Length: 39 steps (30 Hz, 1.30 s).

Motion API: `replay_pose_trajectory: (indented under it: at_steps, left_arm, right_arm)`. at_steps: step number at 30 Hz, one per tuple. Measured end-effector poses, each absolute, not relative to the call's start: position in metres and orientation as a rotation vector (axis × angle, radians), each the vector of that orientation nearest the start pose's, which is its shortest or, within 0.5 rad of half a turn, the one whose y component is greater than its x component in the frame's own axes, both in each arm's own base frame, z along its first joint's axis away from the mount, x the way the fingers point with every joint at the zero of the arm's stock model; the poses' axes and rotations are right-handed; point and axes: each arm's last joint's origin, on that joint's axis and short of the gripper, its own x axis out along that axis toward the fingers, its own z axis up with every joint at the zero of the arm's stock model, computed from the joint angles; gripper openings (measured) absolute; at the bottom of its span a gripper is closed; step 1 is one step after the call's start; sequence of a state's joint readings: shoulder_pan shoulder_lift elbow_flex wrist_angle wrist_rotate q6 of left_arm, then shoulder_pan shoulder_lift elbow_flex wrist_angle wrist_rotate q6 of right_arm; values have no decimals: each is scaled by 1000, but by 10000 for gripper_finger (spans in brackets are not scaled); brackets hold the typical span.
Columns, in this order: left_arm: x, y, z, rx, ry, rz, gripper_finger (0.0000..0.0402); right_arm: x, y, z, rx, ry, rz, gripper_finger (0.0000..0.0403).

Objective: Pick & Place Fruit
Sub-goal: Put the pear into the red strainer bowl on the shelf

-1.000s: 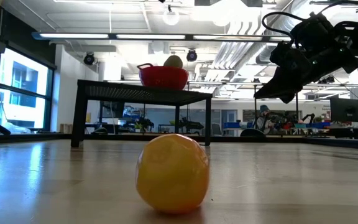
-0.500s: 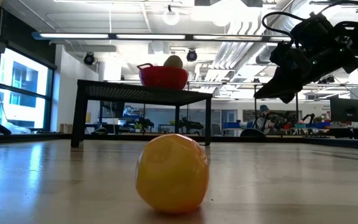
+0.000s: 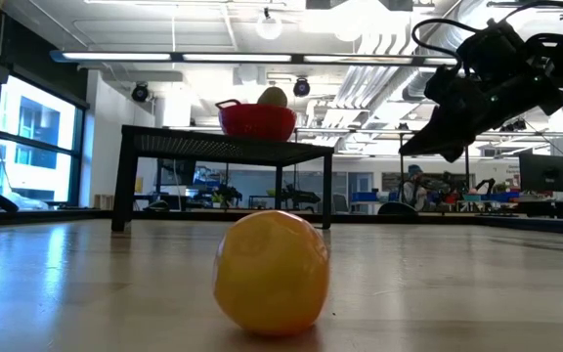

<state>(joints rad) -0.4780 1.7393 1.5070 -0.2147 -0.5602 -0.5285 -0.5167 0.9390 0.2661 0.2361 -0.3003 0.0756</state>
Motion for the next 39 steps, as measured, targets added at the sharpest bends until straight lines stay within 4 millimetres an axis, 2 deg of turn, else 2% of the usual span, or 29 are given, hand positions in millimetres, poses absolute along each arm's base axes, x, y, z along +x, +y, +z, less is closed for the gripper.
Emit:
replay_pose_trajectory:
  at_steps: [4,14,20,26,36,39]
  left_arm:
    - [361,-176,330,-298,314,149,112]
    - [356,-187,330,-272,320,109,6]
    - [356,-187,330,-277,320,110,2]
    - [367,-192,312,-295,353,109,1]
    - [357,-187,286,-335,587,209,0]
    - [359,-189,275,-335,645,203,0]
  right_arm:
    - [160,-83,170,243,396,-282,3]
    - [160,-83,170,243,397,-304,2]
    - [160,-83,170,243,396,-304,2]
    - [160,-83,170,243,396,-304,2]
    - [160,-83,170,242,395,-303,2]
    - [160,-83,170,241,396,-303,2]
